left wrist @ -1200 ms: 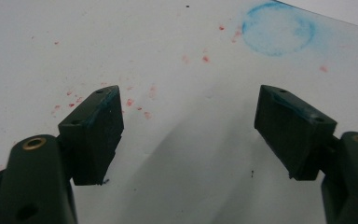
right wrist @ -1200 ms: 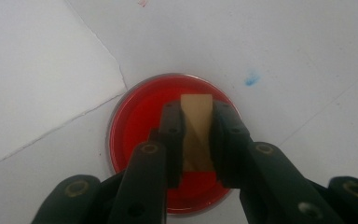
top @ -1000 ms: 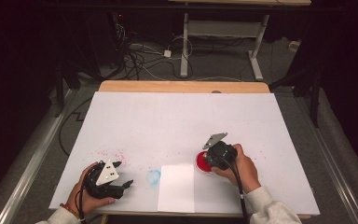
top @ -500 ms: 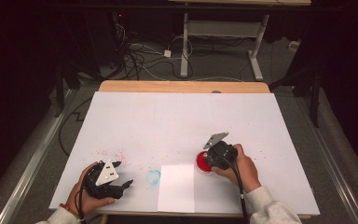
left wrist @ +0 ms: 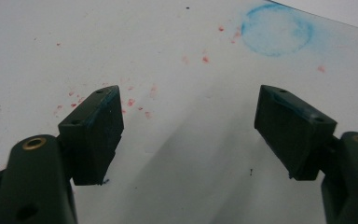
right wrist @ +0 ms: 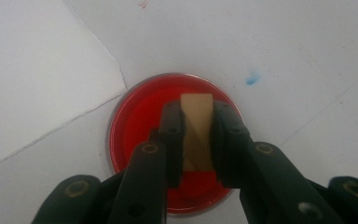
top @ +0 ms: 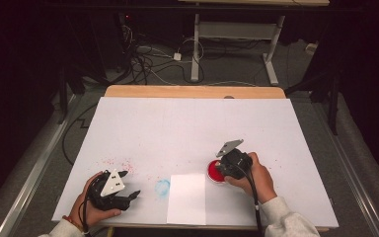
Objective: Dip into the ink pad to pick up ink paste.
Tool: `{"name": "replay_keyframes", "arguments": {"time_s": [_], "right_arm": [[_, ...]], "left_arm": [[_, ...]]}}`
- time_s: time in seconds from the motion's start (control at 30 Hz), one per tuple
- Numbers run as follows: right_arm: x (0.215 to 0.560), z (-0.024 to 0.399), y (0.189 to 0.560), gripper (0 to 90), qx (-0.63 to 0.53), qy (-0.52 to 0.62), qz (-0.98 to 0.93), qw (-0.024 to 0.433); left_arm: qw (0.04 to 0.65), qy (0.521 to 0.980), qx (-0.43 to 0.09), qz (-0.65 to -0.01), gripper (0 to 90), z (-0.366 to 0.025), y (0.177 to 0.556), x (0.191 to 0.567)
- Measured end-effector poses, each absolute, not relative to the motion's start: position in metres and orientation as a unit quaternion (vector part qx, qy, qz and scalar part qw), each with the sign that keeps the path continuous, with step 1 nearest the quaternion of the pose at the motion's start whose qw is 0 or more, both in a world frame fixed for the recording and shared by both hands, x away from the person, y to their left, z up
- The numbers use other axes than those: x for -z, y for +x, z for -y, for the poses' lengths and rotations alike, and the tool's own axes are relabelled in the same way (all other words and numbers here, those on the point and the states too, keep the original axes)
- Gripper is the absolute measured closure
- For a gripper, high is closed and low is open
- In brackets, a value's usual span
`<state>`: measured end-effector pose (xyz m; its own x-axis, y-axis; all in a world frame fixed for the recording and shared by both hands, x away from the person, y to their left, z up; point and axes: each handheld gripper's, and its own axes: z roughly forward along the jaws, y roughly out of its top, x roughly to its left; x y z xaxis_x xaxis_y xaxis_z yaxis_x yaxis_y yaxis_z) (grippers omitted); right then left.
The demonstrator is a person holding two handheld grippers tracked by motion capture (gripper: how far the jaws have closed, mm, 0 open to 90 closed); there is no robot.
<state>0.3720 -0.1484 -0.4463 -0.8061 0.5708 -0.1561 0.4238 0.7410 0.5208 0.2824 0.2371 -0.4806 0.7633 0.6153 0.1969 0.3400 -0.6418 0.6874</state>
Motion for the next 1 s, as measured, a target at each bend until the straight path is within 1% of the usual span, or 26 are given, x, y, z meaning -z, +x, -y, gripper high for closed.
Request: {"name": "replay_keyframes", "arguments": {"time_s": [0.23,0.5,1.0], "right_arm": [[0.447,0.151,0.372,76.2,-0.249,0.263,-0.919,0.156],[0.441,0.157,0.373,76.1,-0.272,0.259,-0.915,0.143],[0.41,0.176,0.364,76.1,-0.308,0.261,-0.898,0.176]], "left_arm": [[0.325,0.882,-0.211,-0.27,23.0,-0.238,0.283,0.481],[0.328,0.879,-0.208,-0.275,23.0,-0.242,0.284,0.482],[0.33,0.878,-0.206,-0.278,22.9,-0.243,0.285,0.483]]}}
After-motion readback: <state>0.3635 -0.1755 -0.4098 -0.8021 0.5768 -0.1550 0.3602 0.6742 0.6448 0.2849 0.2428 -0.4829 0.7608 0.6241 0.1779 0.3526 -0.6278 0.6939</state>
